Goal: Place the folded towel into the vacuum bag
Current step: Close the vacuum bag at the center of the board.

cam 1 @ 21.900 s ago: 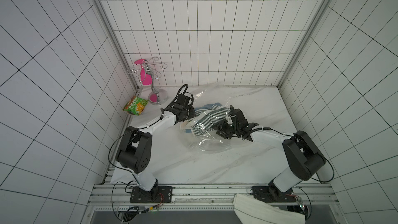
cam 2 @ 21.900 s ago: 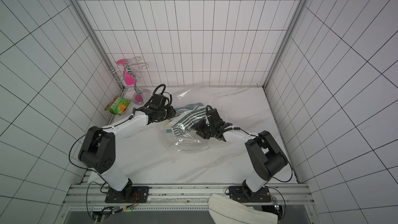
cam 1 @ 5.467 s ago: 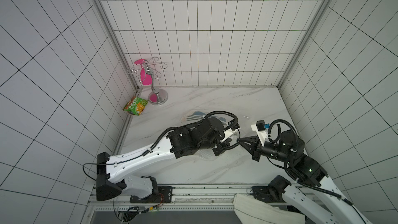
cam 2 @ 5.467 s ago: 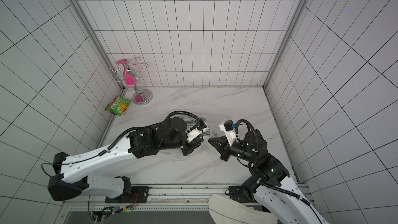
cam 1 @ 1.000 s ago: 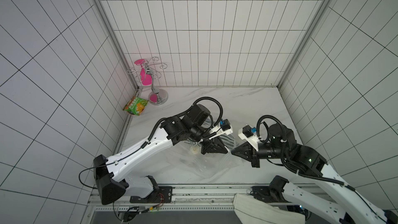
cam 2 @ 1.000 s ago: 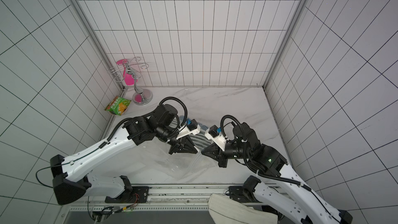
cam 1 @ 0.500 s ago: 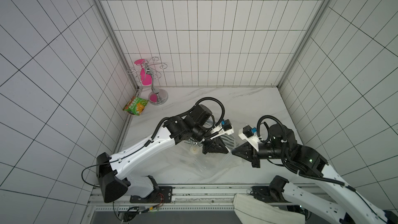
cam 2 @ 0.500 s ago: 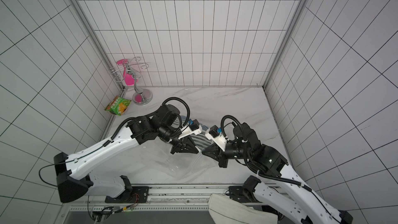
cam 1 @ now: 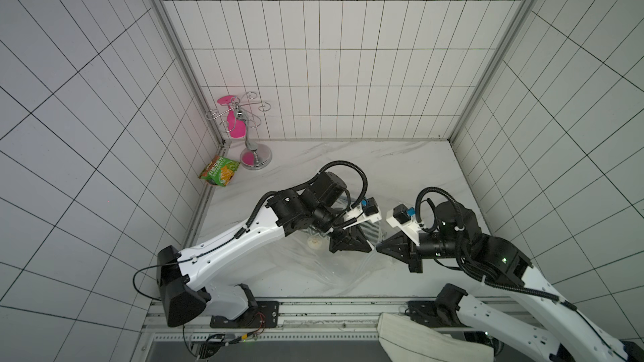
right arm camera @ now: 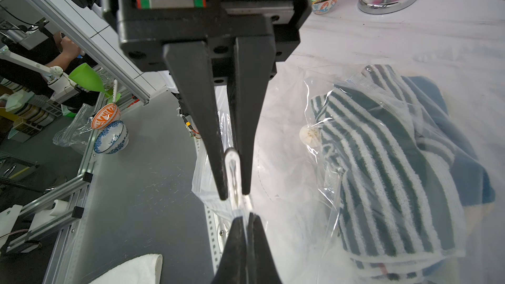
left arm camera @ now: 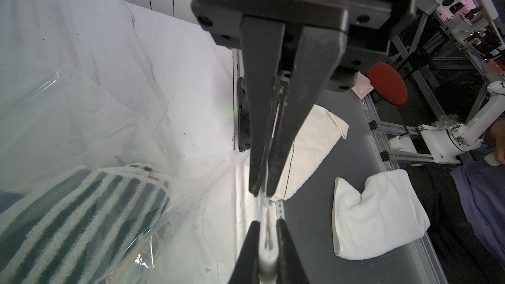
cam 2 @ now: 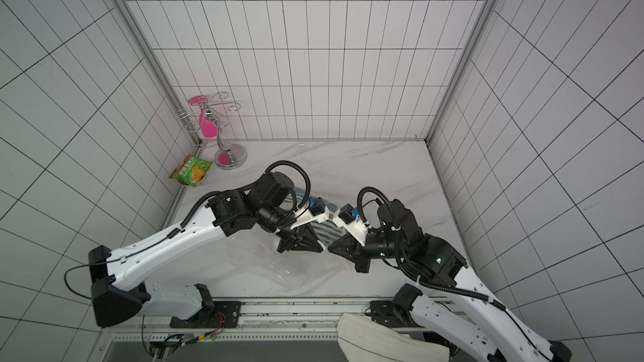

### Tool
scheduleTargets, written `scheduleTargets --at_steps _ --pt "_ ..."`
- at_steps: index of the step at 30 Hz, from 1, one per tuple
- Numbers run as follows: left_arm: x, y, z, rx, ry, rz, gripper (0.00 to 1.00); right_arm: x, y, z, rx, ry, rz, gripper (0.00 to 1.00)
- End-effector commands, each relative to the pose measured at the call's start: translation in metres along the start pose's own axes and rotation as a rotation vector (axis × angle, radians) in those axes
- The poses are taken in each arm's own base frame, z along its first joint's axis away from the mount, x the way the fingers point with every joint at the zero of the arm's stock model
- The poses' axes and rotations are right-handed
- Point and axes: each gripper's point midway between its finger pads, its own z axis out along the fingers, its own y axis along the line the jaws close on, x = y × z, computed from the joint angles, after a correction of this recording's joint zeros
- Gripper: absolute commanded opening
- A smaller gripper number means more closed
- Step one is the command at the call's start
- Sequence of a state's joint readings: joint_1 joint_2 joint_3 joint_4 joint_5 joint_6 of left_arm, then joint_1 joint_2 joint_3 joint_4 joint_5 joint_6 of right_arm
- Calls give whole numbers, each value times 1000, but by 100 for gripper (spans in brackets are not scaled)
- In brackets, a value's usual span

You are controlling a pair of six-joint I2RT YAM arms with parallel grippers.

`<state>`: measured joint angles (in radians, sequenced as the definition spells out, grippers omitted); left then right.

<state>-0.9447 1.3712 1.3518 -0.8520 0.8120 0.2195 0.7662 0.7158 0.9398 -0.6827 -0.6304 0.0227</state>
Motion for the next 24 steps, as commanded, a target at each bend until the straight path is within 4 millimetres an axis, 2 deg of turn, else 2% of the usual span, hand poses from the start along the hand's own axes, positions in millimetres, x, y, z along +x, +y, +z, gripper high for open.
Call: scheduleTargets --at_steps 1,8,13,20,24 --pt "-2 -5 10 47 -6 17 3 -41 13 -14 -20 -122 -79 0" --pt "0 13 14 -37 3 11 4 -47 21 -20 -47 -148 -74 0" --pt "-6 24 16 -92 -19 -4 4 -52 19 -21 -38 -160 -63 0" --pt "-4 17 17 -86 -53 -26 3 -65 15 -34 -3 -242 -39 0" --pt "1 8 20 -52 -45 -28 3 -67 13 -35 3 -258 -29 0"
